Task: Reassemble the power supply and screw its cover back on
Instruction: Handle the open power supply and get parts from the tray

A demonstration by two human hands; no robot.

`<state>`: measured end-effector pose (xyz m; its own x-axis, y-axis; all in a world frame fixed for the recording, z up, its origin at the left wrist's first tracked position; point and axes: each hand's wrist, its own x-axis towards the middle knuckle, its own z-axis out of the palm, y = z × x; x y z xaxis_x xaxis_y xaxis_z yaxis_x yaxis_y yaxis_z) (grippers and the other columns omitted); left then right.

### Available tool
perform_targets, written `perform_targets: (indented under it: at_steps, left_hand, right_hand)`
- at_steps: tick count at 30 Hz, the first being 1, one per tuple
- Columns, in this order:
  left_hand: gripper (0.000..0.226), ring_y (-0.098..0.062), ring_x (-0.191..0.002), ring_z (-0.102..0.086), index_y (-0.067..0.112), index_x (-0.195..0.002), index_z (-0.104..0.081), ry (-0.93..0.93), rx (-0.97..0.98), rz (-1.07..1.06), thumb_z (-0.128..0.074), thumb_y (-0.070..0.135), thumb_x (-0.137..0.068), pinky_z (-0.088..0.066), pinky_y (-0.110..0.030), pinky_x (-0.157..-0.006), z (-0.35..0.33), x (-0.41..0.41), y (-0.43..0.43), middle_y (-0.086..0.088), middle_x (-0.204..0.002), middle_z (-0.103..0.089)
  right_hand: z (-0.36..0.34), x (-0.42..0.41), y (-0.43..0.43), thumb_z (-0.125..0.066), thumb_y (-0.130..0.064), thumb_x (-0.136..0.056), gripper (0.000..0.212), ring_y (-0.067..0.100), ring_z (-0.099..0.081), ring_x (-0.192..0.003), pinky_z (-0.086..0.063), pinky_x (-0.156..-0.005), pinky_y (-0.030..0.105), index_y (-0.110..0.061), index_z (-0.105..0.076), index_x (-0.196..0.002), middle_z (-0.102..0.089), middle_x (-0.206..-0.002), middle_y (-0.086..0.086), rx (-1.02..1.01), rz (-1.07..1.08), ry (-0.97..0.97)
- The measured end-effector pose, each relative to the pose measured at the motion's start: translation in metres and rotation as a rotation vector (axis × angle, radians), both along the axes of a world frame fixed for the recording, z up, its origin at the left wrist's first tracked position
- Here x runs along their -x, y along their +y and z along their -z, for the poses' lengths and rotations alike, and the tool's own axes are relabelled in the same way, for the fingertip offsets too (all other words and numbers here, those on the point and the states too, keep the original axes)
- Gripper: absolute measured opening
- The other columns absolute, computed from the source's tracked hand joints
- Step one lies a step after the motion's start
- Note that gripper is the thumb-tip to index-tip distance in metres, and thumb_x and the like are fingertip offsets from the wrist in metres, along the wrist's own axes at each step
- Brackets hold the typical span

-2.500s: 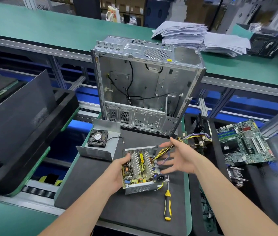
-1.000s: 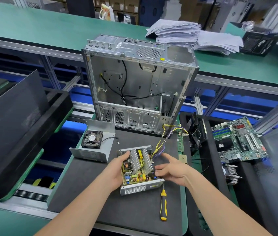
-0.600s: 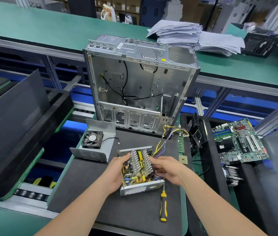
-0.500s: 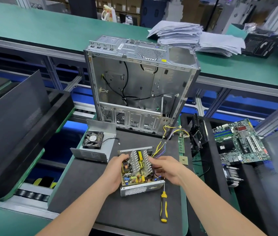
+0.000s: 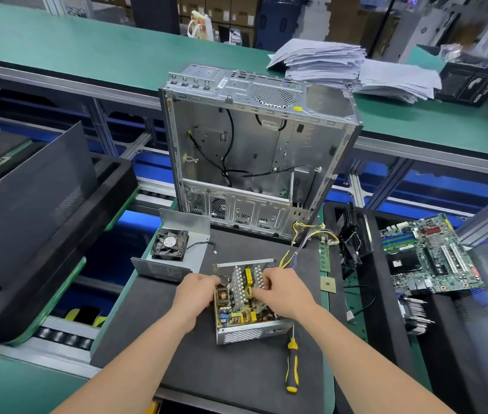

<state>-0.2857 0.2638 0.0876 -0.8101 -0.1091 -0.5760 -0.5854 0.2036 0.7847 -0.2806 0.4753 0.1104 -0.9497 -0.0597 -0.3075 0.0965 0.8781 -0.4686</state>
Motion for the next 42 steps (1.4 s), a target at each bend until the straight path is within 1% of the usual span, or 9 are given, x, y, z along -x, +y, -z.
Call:
perform_targets:
  at_steps: [3,7,10,16,23,29,33,38,42]
  left_hand:
    - [0.016,-0.022,-0.065,-0.054,0.012,-0.076,-0.068,-0.03,-0.038,-0.033,-0.062,0.019,-0.09,-0.05,-0.033,-0.069,0.004,0.001,-0.006,-0.005,-0.071,-0.062]
    - [0.026,-0.02,-0.075,-0.066,0.029,-0.092,-0.076,0.028,0.036,0.068,-0.056,0.013,-0.092,-0.06,-0.038,-0.083,0.006,-0.01,-0.01,0.004,-0.08,-0.074]
    - [0.033,-0.024,-0.096,-0.073,0.024,-0.113,-0.072,0.081,0.14,0.117,-0.054,0.009,-0.089,-0.059,-0.041,-0.095,0.007,-0.016,-0.013,-0.002,-0.099,-0.077]
    - [0.023,-0.019,-0.068,-0.077,0.015,-0.103,-0.07,0.097,0.131,0.1,-0.082,0.009,-0.085,-0.062,-0.025,-0.071,0.009,-0.014,-0.013,-0.003,-0.084,-0.078]
    - [0.016,-0.013,-0.057,-0.073,0.002,-0.099,-0.075,0.091,0.126,0.113,-0.075,-0.005,-0.086,-0.056,-0.016,-0.056,0.008,-0.014,-0.013,-0.011,-0.082,-0.076]
    - [0.013,-0.022,-0.073,-0.078,0.007,-0.093,-0.077,0.069,0.118,0.117,-0.069,-0.002,-0.087,-0.064,-0.026,-0.067,0.006,-0.01,-0.01,-0.01,-0.087,-0.079]
    - [0.022,-0.019,-0.069,-0.078,0.008,-0.09,-0.076,0.036,0.079,0.08,-0.07,0.028,-0.091,-0.066,-0.038,-0.072,0.004,-0.007,-0.006,-0.009,-0.088,-0.079]
    - [0.04,-0.017,-0.085,-0.073,0.016,-0.106,-0.063,0.097,0.235,0.186,-0.074,0.049,-0.087,-0.061,-0.036,-0.08,0.002,-0.006,0.0,0.001,-0.094,-0.074]
    - [0.057,-0.01,-0.099,-0.061,0.022,-0.14,-0.051,0.228,0.303,0.27,-0.074,0.038,-0.089,-0.043,-0.024,-0.082,-0.003,-0.004,0.007,0.007,-0.116,-0.067]
  right_hand:
    - [0.003,-0.006,-0.005,-0.057,-0.04,-0.084,0.026,0.024,-0.057,-0.072,-0.045,-0.064,0.035,-0.022,-0.042,-0.071,-0.058,-0.073,-0.002,-0.055,0.044,0.052]
    - [0.013,-0.012,-0.01,-0.053,-0.039,-0.082,0.025,0.03,-0.058,-0.074,-0.051,-0.068,0.038,-0.02,-0.04,-0.072,-0.059,-0.075,0.002,-0.094,0.05,0.095]
    - [0.014,-0.012,-0.012,-0.053,-0.037,-0.083,0.025,0.032,-0.057,-0.073,-0.052,-0.068,0.038,-0.02,-0.039,-0.071,-0.057,-0.074,0.003,-0.104,0.05,0.105]
    - [0.013,-0.013,-0.012,-0.054,-0.034,-0.086,0.026,0.032,-0.056,-0.072,-0.046,-0.063,0.037,-0.018,-0.04,-0.072,-0.057,-0.072,0.006,-0.084,0.08,0.123]
    - [0.012,-0.013,-0.015,-0.056,-0.032,-0.089,0.025,0.03,-0.059,-0.071,-0.054,-0.067,0.043,-0.014,-0.047,-0.074,-0.06,-0.071,0.008,-0.012,0.12,0.111]
    - [0.015,-0.012,-0.013,-0.059,-0.031,-0.089,0.027,0.02,-0.049,-0.061,-0.045,-0.058,0.037,-0.016,-0.045,-0.071,-0.056,-0.067,0.005,0.025,0.117,0.099]
    - [0.01,-0.01,-0.007,-0.065,-0.04,-0.09,0.037,0.013,-0.05,-0.057,-0.041,-0.053,0.029,-0.018,-0.047,-0.066,-0.056,-0.06,-0.002,0.086,0.142,0.082]
    - [0.009,-0.009,0.019,-0.053,-0.029,-0.091,0.036,0.012,-0.068,-0.05,-0.056,-0.061,0.046,0.001,-0.062,-0.074,-0.069,-0.065,0.015,0.391,0.651,0.219]
    - [0.015,0.012,0.045,-0.057,-0.017,-0.103,0.011,0.021,-0.062,-0.062,-0.051,-0.056,0.033,-0.008,-0.061,-0.105,-0.069,-0.092,0.01,0.734,0.908,0.013]
